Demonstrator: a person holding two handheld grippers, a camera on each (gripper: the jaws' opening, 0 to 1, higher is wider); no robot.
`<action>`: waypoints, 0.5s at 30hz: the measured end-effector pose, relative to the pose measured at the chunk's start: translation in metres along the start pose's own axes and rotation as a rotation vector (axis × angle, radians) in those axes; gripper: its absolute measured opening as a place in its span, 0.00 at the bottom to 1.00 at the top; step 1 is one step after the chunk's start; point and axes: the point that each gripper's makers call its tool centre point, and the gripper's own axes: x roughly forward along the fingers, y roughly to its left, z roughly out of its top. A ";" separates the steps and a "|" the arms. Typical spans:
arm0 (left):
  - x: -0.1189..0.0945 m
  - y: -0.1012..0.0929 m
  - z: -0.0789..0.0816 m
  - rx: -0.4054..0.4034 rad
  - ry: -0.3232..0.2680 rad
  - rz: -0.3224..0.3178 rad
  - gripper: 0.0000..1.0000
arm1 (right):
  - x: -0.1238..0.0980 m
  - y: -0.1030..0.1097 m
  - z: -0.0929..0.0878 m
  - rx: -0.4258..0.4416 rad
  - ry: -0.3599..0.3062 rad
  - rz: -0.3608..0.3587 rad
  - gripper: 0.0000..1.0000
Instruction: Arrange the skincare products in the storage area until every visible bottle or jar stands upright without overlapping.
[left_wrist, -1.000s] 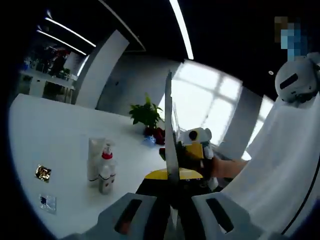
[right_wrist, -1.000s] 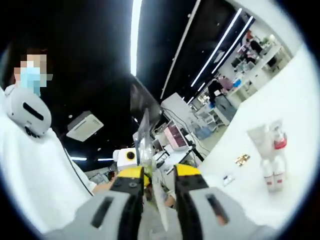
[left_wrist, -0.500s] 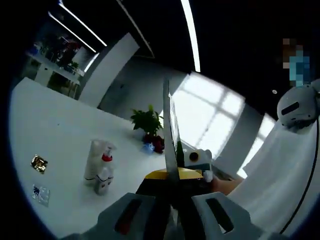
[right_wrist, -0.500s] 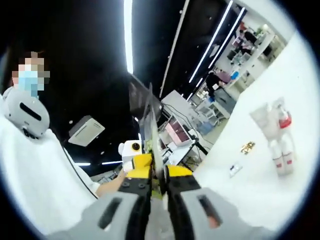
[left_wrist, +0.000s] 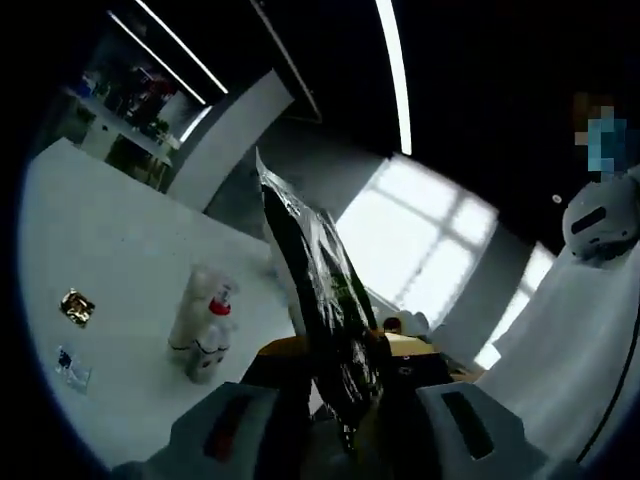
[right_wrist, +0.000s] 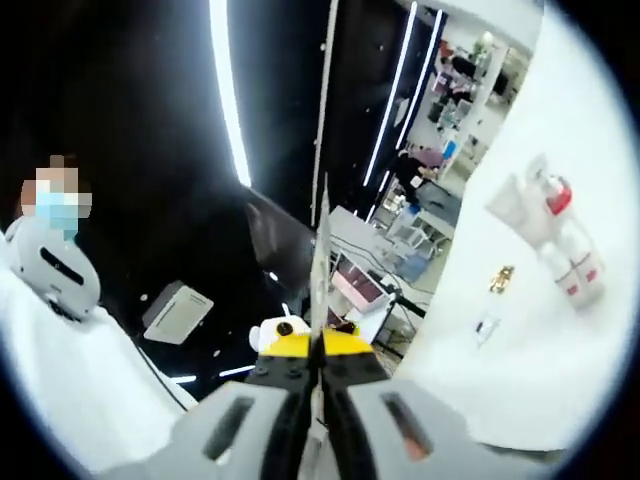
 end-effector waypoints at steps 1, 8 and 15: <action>0.000 0.001 -0.004 -0.009 0.005 0.003 0.25 | 0.000 -0.002 0.001 0.002 -0.005 -0.005 0.01; -0.010 0.008 -0.013 -0.064 -0.027 0.032 0.18 | 0.000 -0.014 -0.001 0.033 -0.012 -0.050 0.01; -0.019 0.016 -0.004 -0.090 -0.074 0.056 0.02 | 0.007 -0.022 -0.006 0.021 0.013 -0.080 0.01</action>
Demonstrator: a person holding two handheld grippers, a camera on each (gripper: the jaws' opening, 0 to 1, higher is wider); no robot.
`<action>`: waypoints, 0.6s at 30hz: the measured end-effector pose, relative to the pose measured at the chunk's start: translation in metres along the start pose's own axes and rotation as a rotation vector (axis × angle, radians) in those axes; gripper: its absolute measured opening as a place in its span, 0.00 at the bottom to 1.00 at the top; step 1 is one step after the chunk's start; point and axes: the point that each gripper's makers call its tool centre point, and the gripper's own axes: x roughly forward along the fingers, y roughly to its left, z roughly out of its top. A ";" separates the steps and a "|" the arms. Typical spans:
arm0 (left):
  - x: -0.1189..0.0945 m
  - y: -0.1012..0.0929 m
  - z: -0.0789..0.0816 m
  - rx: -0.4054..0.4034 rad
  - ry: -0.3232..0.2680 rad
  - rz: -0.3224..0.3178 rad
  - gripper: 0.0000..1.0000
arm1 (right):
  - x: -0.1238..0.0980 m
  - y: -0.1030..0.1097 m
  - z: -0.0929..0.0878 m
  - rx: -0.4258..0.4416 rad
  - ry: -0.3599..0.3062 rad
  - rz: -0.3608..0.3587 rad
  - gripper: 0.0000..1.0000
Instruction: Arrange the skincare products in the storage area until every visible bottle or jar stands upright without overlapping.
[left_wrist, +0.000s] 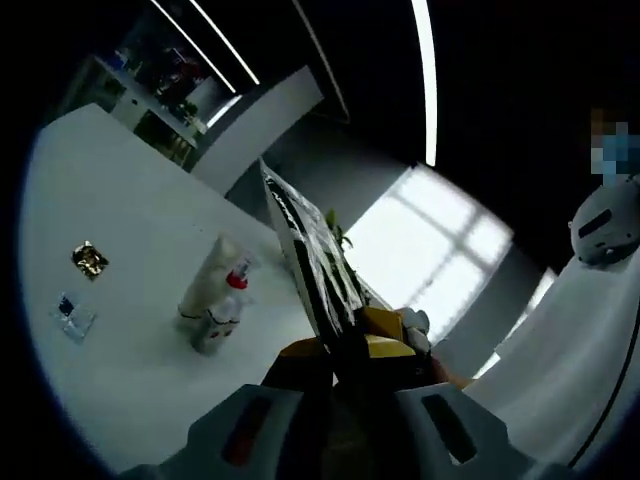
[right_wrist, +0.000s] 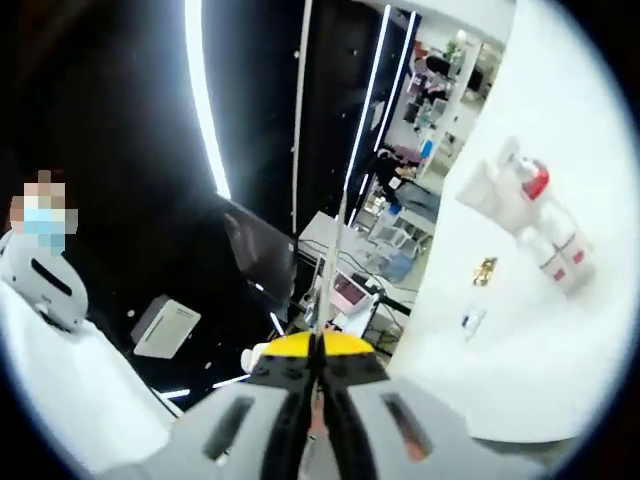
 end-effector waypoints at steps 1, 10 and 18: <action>0.000 0.002 0.001 -0.005 -0.005 0.013 0.01 | 0.001 -0.002 -0.001 -0.010 0.005 -0.008 0.01; -0.004 0.024 -0.001 -0.061 -0.009 0.067 0.00 | 0.008 -0.021 -0.009 -0.157 0.093 -0.095 0.06; -0.008 0.039 -0.001 -0.090 -0.008 0.109 0.00 | 0.010 -0.032 -0.009 -0.164 0.113 -0.115 0.20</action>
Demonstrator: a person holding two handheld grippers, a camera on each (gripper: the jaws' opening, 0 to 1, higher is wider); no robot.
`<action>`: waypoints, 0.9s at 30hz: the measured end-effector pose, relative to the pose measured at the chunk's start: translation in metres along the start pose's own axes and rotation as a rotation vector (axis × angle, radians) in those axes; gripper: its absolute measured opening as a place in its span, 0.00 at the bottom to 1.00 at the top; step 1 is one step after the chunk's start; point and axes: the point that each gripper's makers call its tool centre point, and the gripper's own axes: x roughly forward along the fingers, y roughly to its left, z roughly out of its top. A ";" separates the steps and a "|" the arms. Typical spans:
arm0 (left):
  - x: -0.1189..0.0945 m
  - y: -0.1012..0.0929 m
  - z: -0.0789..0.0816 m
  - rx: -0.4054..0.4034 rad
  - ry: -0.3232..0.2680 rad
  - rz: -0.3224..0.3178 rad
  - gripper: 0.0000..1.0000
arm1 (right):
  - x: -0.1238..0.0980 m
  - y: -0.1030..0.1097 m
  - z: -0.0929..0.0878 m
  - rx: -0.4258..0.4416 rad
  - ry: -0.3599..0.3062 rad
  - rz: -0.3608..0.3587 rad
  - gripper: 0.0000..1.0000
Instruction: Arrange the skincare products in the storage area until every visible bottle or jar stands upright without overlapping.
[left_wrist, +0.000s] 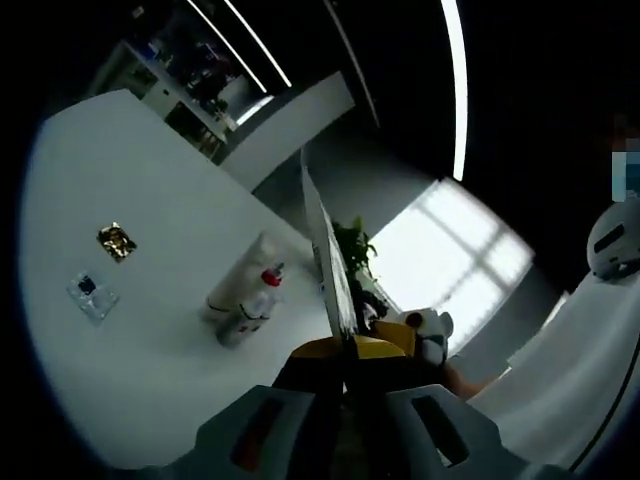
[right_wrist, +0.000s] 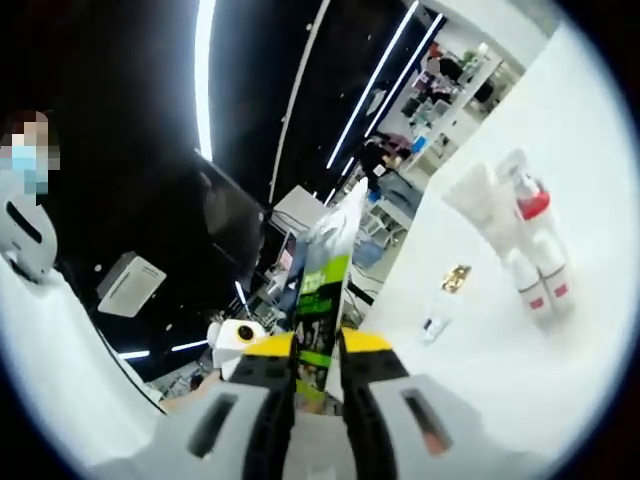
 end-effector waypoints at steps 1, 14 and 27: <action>0.000 0.002 0.000 -0.003 0.000 0.003 0.00 | 0.000 -0.001 0.000 -0.005 0.003 -0.004 0.22; -0.002 0.040 -0.002 -0.054 0.005 0.077 0.00 | -0.003 -0.029 -0.007 -0.123 0.060 -0.119 0.48; 0.003 0.102 -0.018 -0.145 0.045 0.206 0.00 | -0.020 -0.061 -0.007 -0.243 0.114 -0.259 0.67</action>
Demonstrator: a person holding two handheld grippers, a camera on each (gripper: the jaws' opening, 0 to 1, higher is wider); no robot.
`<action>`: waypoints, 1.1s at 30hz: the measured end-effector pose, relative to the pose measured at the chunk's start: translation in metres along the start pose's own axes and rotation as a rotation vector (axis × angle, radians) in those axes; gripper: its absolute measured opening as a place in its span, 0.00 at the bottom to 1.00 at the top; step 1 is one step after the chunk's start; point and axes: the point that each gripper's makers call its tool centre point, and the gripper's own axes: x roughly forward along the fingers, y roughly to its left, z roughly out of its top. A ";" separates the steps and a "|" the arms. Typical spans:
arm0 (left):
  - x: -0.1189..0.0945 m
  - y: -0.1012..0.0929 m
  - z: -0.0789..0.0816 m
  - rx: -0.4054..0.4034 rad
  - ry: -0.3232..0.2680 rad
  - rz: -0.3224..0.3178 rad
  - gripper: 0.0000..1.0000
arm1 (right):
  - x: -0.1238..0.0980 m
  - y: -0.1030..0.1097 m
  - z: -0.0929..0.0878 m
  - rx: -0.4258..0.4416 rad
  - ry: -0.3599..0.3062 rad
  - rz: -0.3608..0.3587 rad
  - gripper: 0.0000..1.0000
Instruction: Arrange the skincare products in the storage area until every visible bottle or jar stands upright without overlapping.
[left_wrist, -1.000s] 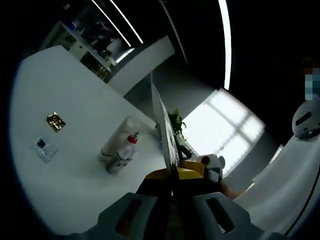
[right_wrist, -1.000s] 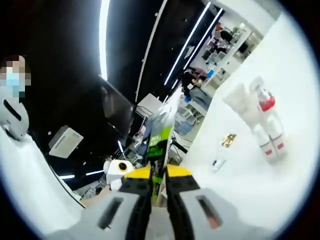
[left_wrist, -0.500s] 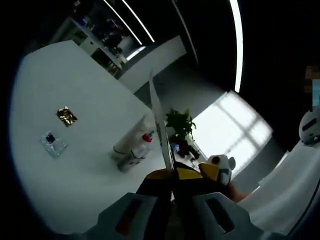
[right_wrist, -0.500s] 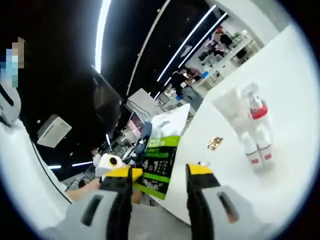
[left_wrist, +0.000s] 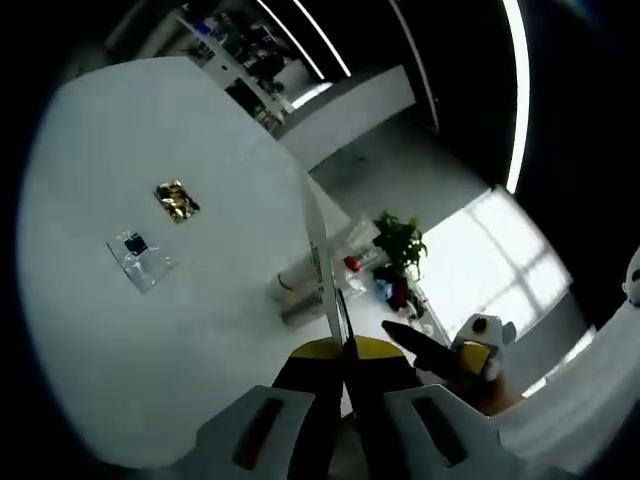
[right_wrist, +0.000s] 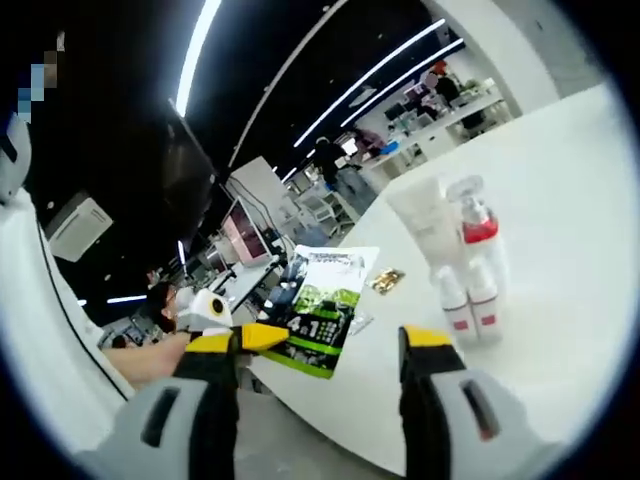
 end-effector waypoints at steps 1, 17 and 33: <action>0.004 0.005 -0.001 0.003 0.010 0.012 0.00 | -0.001 -0.003 0.000 -0.010 -0.002 -0.009 0.69; 0.051 0.058 -0.018 -0.039 0.107 0.139 0.00 | -0.022 -0.040 0.000 -0.060 0.011 -0.155 0.82; 0.066 0.085 -0.027 -0.040 0.148 0.226 0.00 | -0.036 -0.059 -0.001 -0.025 -0.004 -0.230 0.83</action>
